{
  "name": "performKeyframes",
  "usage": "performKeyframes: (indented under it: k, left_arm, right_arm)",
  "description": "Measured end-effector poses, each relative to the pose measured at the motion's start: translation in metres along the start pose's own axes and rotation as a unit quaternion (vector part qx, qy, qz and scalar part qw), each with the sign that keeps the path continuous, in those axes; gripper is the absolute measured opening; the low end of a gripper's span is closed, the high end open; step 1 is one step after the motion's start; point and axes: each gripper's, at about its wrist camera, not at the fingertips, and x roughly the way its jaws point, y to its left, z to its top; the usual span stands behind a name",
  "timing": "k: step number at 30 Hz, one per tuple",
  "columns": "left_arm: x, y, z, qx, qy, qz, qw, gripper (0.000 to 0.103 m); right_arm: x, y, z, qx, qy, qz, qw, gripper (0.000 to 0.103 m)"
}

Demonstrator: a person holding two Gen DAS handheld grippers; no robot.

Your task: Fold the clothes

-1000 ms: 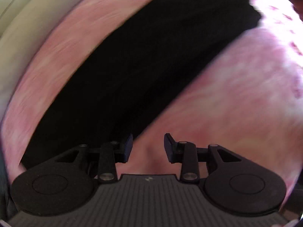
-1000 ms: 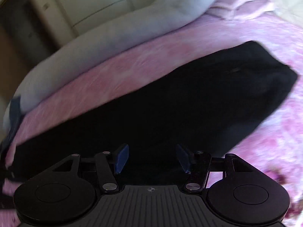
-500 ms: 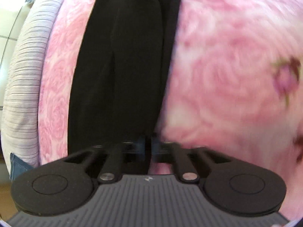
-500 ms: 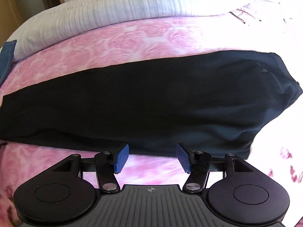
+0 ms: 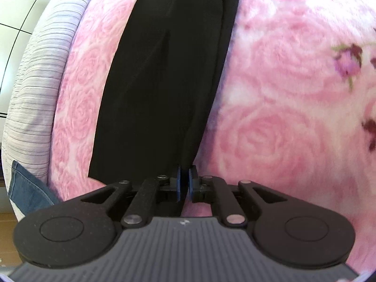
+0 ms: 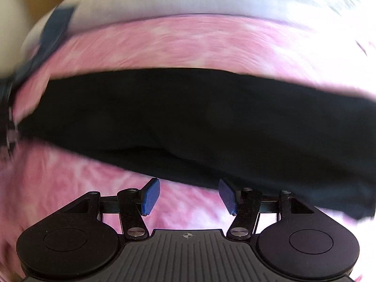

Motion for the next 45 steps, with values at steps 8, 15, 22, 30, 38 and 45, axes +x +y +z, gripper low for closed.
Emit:
performKeyframes:
  k: [8,15,22,30,38,45]
  left_arm:
    - [-0.012,0.031,-0.016,-0.006,0.012,0.006,0.9999,0.0]
    - [0.002,0.034,-0.019,0.014,0.045,-0.017,0.9987,0.0]
    - [-0.007,0.009,-0.02,0.015,0.095,-0.054,0.9939,0.015]
    - [-0.057,0.031,-0.032,-0.127,0.064,-0.059,0.9881,0.016]
    - [-0.106,0.051,-0.068,-0.248,0.027,0.032,0.9678,0.017]
    - [-0.128,0.039,-0.105,-0.295,0.014,0.086,0.9515,0.023]
  right_arm:
    - [0.046,0.012,0.006,-0.253,0.037,-0.019,0.966,0.059]
    - [0.065,-0.017,0.018,-0.237,0.083,0.024,0.968,0.059]
    - [0.046,-0.012,0.021,-0.202,0.078,0.044,0.975,0.06]
    - [0.029,0.075,0.025,-0.231,-0.016,0.115,0.966,0.06]
    - [0.067,0.212,0.024,-0.39,-0.097,0.144,0.904,0.059]
    - [0.11,0.298,0.018,-0.484,-0.143,0.088,0.859,0.045]
